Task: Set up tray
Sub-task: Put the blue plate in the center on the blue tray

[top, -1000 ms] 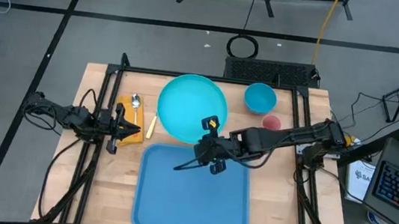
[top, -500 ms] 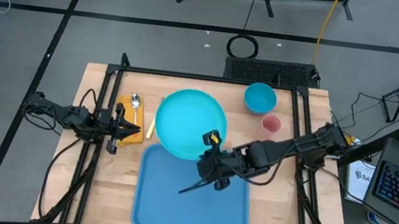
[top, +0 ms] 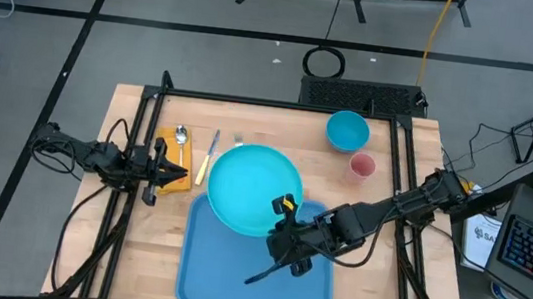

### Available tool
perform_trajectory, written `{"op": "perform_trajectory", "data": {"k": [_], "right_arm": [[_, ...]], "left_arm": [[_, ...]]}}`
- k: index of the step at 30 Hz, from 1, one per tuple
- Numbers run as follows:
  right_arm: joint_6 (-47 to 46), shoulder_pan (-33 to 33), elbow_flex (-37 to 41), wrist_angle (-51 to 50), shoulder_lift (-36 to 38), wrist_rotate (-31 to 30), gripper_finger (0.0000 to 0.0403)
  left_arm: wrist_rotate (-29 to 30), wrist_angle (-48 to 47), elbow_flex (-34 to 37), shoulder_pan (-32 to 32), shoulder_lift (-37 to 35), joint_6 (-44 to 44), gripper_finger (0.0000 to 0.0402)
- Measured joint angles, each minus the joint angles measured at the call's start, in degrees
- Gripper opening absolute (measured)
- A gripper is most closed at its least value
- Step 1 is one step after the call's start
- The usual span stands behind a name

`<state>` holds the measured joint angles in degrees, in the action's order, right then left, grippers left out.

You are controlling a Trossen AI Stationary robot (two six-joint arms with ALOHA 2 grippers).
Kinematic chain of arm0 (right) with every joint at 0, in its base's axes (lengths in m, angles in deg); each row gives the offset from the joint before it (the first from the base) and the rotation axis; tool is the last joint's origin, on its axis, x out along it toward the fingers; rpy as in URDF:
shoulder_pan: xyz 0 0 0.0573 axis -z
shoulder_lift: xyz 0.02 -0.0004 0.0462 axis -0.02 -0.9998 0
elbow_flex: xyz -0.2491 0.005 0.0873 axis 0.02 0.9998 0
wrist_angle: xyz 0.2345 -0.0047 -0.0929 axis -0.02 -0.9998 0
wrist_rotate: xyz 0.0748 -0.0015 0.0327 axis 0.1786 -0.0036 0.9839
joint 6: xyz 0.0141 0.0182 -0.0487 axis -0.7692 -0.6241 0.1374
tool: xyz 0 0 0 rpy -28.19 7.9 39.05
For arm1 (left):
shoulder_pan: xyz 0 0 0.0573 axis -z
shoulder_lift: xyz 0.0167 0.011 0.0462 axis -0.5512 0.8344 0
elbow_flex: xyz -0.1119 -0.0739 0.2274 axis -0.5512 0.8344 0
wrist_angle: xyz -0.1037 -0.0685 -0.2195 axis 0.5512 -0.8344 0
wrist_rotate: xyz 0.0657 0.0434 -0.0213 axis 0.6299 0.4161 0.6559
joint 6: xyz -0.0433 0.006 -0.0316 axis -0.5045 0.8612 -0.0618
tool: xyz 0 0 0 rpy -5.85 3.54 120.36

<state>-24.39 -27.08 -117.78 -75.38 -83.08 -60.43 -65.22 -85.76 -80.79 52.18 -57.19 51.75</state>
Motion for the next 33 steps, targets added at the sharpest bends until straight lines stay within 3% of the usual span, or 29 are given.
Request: {"op": "perform_trajectory", "data": {"k": [10, 16, 22, 33], "right_arm": [[-3.41, -1.68, 8.13, 4.74, -0.09, 0.19, 0.0000], [-5.44, -3.17, 13.06, 11.59, -0.09, 4.50, 0.0000], [-7.18, -5.32, 16.92, 14.66, -0.09, 4.79, 0.0000], [-6.43, -7.74, 21.90, 17.67, -0.09, 12.76, 0.0000]], "left_arm": [[-0.01, -0.01, 0.00, 0.01, 0.00, 0.01, 0.0047], [-0.01, -0.01, 0.00, 0.00, -0.01, -0.01, 0.0047], [-0.01, -0.03, 0.00, 0.00, -0.01, -0.01, 0.0047], [-0.01, -0.05, 0.00, -0.01, 0.01, -0.01, 0.0047]]}}
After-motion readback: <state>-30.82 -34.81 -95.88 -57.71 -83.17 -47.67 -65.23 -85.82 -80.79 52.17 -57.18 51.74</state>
